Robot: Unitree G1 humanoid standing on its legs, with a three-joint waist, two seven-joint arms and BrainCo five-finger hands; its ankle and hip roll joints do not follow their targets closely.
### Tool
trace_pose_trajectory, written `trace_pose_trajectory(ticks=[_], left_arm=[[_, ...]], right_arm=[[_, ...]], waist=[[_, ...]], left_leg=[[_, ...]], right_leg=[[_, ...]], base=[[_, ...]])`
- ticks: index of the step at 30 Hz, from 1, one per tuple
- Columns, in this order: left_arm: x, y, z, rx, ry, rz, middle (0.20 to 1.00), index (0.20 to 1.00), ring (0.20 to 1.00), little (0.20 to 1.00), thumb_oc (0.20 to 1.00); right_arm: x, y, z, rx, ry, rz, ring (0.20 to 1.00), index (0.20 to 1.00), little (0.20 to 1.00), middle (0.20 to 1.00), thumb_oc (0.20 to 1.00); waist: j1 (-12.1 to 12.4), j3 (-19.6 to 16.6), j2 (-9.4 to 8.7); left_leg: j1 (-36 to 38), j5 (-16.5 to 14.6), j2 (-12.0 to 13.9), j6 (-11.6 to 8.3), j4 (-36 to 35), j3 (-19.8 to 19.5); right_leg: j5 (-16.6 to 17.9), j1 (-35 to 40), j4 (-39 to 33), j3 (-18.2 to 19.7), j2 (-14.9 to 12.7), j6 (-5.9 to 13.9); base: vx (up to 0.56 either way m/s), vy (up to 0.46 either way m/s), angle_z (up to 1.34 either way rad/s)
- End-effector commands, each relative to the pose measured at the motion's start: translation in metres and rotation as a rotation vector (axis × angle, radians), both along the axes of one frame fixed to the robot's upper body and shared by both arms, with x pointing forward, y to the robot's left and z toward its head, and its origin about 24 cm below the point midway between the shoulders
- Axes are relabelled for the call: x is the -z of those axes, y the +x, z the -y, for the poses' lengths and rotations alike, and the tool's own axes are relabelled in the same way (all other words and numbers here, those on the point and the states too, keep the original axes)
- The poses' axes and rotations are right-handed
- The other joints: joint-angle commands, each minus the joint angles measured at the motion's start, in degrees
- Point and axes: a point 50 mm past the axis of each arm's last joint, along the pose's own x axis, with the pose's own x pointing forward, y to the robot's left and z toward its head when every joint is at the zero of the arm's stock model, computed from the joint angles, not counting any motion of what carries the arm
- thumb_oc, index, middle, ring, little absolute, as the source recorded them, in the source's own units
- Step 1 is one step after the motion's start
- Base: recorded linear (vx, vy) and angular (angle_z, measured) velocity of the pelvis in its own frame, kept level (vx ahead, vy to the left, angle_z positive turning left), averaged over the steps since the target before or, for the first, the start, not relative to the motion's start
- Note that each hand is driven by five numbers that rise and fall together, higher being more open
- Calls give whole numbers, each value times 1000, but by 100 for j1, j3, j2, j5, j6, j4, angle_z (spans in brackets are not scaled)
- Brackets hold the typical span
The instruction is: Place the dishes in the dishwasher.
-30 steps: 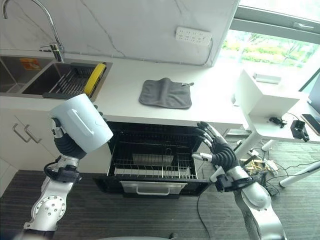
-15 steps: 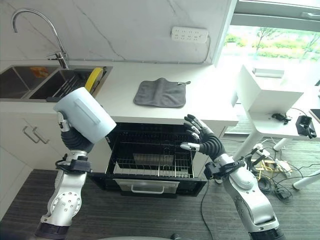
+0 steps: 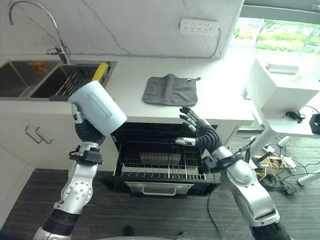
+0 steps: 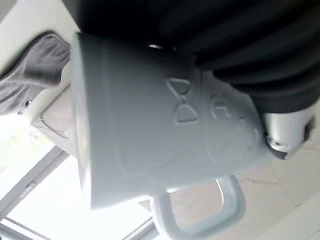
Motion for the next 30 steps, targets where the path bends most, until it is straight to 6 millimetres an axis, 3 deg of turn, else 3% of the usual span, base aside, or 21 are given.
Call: trace_pose_trajectory(ticks=[1, 4, 6, 7, 8, 14, 30], left_arm=[[-18, -2, -3, -33, 73, 106, 200, 200, 200, 200, 200], [-24, 2, -2, -59, 94, 110, 200, 200, 200, 200, 200], [-27, 2, -7, -104, 107, 116, 200, 200, 200, 200, 200], [-29, 3, -6, -111, 107, 117, 200, 200, 200, 200, 200], [-31, 3, -1, -115, 106, 117, 200, 200, 200, 200, 200], [-32, 2, 12, -113, 108, 103, 200, 200, 200, 200, 200], [-34, 2, 30, -157, 230, 147, 200, 200, 200, 200, 200]], right_arm=[[-20, 0, -3, -34, 56, 134, 1000, 1000, 1000, 1000, 1000], [-22, 0, -7, -35, 33, 165, 1000, 1000, 1000, 1000, 1000], [-30, 3, -13, -40, 4, 212, 1000, 1000, 1000, 1000, 1000], [-32, 4, -17, -41, 2, 218, 1000, 1000, 1000, 1000, 1000], [-34, 7, -21, -47, 5, 211, 1000, 1000, 1000, 1000, 1000], [-41, 15, -31, -34, -5, 200, 1000, 1000, 1000, 1000, 1000], [-31, 24, -63, -98, -57, 81, 1000, 1000, 1000, 1000, 1000]], waist=[[84, -226, -98], [72, -182, -147], [140, -107, -193], [138, -100, -195], [121, -127, -190], [151, -318, -139], [129, -467, -97]], left_leg=[[53, 83, 185, -224, -2, -225], [144, 0, 166, -267, -2, -321], [265, -118, 207, -270, -2, -172], [290, -148, 214, -265, -2, -154], [316, -175, 214, -265, -2, -155], [385, -285, 277, -269, -2, 1], [543, -389, 375, -302, -2, 13]], right_leg=[[460, -244, 961, 153, 464, -71], [364, -261, -20, 84, 492, -171], [680, -149, -592, -192, 291, -102], [724, -122, -716, -126, 302, -94], [728, -151, -759, 20, 327, -85], [593, -72, -759, -76, 374, -138], [438, 51, -759, 66, 493, -202]], base=[[40, 58, -11], [47, -84, 8], [31, -176, 0], [48, -179, -3], [35, -119, -15], [44, -98, 6], [14, -39, -1]])
